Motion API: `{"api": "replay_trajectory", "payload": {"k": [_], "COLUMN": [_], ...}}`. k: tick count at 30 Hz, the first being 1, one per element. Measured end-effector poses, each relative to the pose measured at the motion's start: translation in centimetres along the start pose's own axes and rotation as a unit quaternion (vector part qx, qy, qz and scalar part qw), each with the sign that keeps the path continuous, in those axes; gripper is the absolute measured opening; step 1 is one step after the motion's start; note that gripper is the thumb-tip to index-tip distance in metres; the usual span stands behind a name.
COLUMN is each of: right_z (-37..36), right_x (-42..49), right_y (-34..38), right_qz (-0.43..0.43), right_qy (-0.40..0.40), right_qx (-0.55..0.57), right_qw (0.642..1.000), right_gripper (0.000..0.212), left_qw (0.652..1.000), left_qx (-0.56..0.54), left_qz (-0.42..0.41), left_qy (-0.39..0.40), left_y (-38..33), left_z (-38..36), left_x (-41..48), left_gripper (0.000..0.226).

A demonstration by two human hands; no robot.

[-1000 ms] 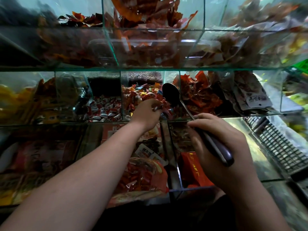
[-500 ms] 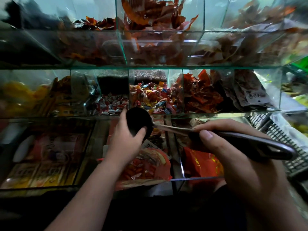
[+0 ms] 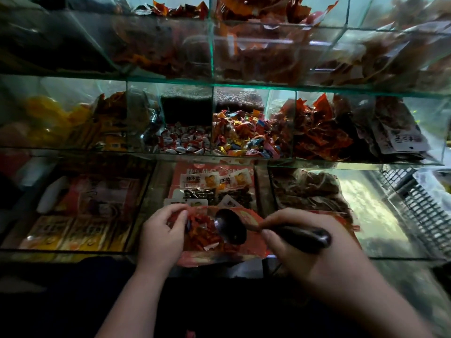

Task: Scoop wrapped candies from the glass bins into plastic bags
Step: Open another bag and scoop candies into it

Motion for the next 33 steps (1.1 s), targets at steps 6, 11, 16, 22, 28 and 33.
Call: {"api": "replay_trajectory", "payload": {"k": [6, 11, 16, 22, 28, 33], "right_z": [-12.0, -16.8, -15.5, -14.9, -11.2, -8.1], "right_x": [5.7, 7.5, 7.9, 7.0, 4.7, 1.9], "right_y": [-3.5, -5.2, -7.2, -9.7, -9.5, -10.7], "right_qz": [-0.001, -0.009, -0.086, -0.284, -0.314, -0.334], "right_qy": [-0.018, 0.029, -0.014, -0.027, -0.118, -0.148], "right_qx": [-0.061, -0.068, 0.020, 0.253, 0.407, 0.453], "right_qw": [0.998, 0.997, 0.996, 0.925, 0.850, 0.814], "right_gripper": [0.014, 0.018, 0.005, 0.006, 0.017, 0.020], "left_qw": [0.996, 0.996, 0.997, 0.992, 0.987, 0.973], "left_qx": [-0.090, -0.081, -0.077, -0.088, -0.103, -0.014], "left_qz": [-0.027, -0.034, 0.011, 0.032, -0.008, -0.201], "left_qy": [-0.001, 0.015, -0.018, -0.089, -0.125, -0.116], "left_y": [0.3, 1.2, 2.3, 2.4, 1.3, -2.9], "left_z": [-0.7, -1.2, -1.6, -1.1, -0.3, 0.1], "left_x": [-0.1, -0.2, -0.5, -1.6, -2.0, -2.6], "left_gripper": [0.061, 0.053, 0.041, 0.038, 0.036, 0.020]}}
Point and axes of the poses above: each hand's wrist, its own x-axis towards the middle knuckle, its own z-axis out of the back of the hand, y = z × x, the point moved 6 cm from there along x, towards the middle knuckle, and after that the axes turned 12 degrees about -x, right-handed, at the moved point
